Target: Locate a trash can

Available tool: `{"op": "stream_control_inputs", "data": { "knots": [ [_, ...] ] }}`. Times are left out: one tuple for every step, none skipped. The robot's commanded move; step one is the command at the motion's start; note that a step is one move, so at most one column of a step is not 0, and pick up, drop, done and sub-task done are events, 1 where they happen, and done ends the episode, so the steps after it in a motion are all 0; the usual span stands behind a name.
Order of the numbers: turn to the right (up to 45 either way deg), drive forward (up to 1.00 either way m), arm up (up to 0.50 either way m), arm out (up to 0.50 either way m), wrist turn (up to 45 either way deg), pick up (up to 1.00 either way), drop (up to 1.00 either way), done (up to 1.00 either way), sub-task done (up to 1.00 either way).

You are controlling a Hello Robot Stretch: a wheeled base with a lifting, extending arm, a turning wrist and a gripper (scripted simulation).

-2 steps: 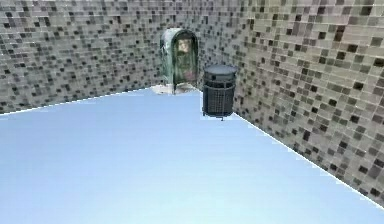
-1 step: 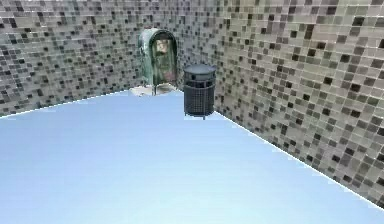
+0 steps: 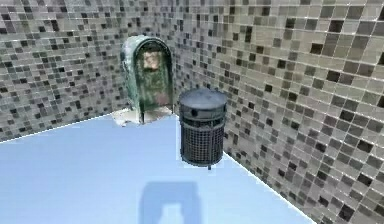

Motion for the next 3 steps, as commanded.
{"op": "stream_control_inputs", "data": {
  "knots": [
    [6.0,0.0,0.0,0.0,0.0,0.0,0.0,0.0,0.0],
    [0.0,0.75,0.0,0.0,0.0,0.0,0.0,0.0,0.0],
    [0.0,0.0,0.0,0.0,0.0,0.0,0.0,1.0,0.0]
  ]
}}
